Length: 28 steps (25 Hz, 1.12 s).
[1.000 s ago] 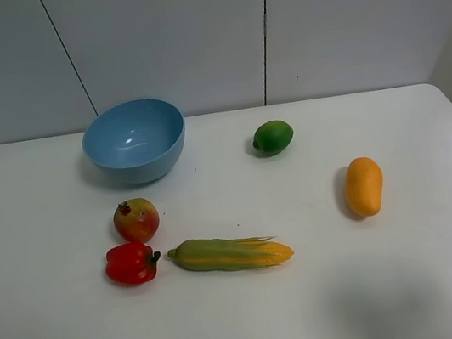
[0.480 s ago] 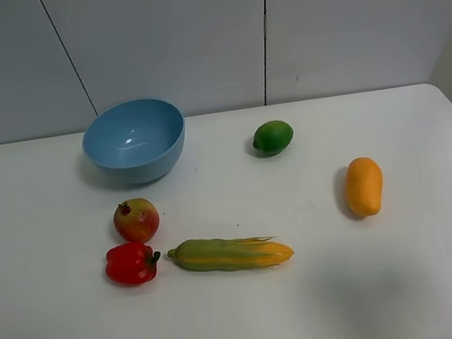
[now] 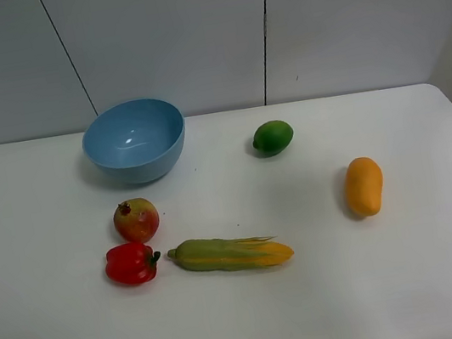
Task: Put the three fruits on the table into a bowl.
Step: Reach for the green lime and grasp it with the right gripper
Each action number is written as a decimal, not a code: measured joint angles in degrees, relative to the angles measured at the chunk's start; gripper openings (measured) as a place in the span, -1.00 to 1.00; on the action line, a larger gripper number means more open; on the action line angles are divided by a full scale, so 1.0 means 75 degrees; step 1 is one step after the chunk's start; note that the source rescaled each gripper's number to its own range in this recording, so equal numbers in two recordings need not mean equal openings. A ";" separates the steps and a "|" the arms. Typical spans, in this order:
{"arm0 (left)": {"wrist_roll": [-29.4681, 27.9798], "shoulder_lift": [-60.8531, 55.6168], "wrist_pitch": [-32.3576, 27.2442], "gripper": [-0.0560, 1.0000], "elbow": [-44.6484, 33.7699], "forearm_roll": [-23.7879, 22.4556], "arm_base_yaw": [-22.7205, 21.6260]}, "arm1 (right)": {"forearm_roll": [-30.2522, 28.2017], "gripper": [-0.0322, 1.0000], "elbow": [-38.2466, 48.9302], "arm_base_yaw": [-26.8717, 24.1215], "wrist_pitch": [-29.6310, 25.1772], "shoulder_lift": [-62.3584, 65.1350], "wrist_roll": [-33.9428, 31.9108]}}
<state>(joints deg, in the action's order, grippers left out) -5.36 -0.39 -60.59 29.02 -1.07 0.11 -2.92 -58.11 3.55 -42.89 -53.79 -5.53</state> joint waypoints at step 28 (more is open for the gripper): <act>0.0000 0.0000 0.0007 1.00 0.0000 0.0000 0.0000 | 0.2154 1.00 -0.4605 0.1727 0.1423 -0.8982 -0.2216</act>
<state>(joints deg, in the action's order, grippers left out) -5.36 -0.39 -60.54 29.02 -1.07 0.11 13.24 -92.65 16.50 -32.21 -121.16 -22.15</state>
